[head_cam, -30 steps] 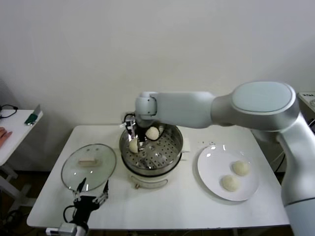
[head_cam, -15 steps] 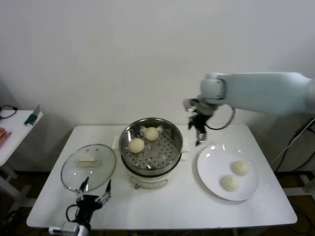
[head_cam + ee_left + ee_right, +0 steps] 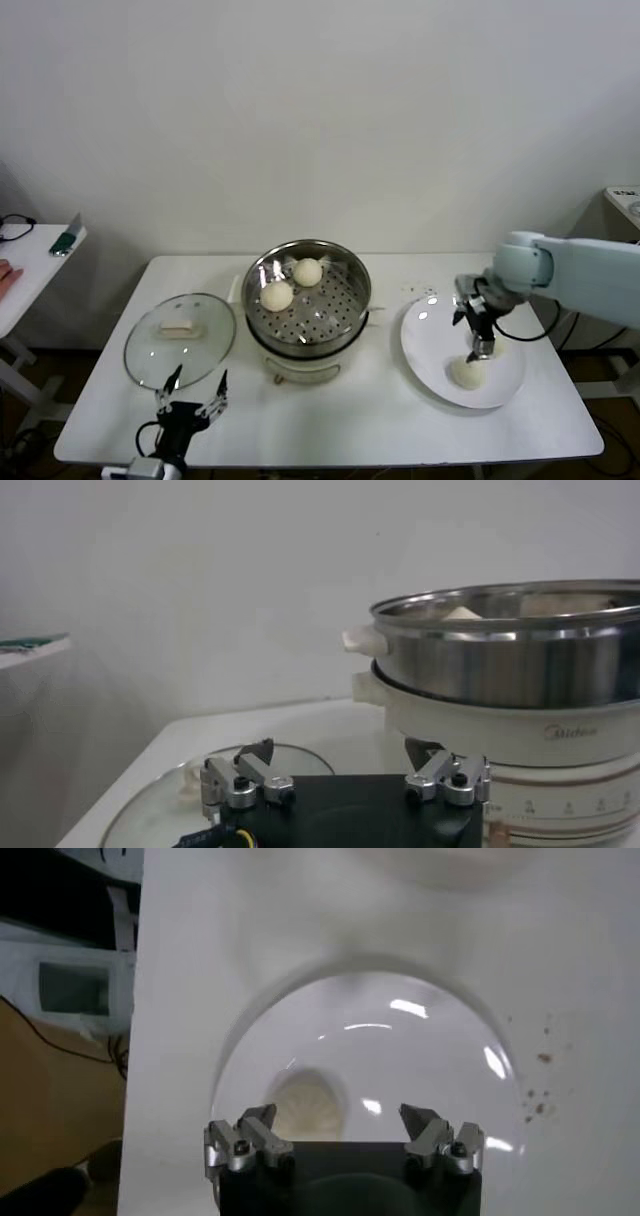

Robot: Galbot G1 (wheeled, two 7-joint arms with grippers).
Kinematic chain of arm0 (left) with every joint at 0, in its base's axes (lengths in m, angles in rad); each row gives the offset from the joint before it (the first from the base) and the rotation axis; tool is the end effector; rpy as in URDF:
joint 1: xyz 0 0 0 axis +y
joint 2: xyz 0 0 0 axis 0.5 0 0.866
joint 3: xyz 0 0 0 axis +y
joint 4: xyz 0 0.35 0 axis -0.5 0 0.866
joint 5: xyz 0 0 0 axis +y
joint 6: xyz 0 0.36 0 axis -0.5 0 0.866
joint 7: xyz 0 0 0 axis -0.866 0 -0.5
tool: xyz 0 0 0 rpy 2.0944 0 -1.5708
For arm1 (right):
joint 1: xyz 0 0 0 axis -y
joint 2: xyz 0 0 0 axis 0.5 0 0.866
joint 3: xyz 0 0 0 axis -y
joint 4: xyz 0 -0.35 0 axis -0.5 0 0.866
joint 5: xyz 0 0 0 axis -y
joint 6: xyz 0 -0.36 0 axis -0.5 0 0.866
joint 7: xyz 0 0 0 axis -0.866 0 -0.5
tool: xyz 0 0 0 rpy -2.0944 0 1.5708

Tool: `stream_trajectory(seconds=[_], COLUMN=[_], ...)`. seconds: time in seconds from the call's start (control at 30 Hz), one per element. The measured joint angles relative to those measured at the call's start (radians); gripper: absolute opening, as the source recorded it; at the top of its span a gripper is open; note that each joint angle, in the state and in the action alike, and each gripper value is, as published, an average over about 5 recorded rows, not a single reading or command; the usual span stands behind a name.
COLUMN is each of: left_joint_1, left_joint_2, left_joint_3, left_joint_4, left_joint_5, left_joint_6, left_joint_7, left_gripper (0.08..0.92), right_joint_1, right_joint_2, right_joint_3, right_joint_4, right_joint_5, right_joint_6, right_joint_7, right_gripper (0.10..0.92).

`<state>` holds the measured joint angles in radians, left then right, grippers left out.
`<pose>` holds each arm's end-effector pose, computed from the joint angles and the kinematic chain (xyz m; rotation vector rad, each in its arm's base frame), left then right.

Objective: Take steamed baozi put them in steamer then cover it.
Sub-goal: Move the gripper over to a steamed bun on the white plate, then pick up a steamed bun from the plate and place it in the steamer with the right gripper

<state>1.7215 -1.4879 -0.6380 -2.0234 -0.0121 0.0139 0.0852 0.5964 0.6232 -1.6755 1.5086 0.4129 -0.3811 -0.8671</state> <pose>0.1333 0.0528 -0.3483 -0.0438 -2.9021 -0.1591 0.4675 -0.1327 -0.1777 1.2368 -1.2807 1.2518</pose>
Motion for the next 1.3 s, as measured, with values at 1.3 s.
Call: stream_trajectory(seconds=[1.3], left_joint_1=[0.005], left_joint_2=[-0.002], left_joint_3=[0.003], left_joint_4=[-0.003], left_joint_5=[0.026], left_joint_6=[0.001], left_joint_7=[-0.001], left_gripper=[0.823], right_joint_1=[0.088], right_joint_2=[0.074], right_joint_3=[0.047], right_joint_4=[-0.104], right_joint_5=[-0.118], right_joint_6=[0.189], right_joint_7=[-0.126], right_gripper=[0.602])
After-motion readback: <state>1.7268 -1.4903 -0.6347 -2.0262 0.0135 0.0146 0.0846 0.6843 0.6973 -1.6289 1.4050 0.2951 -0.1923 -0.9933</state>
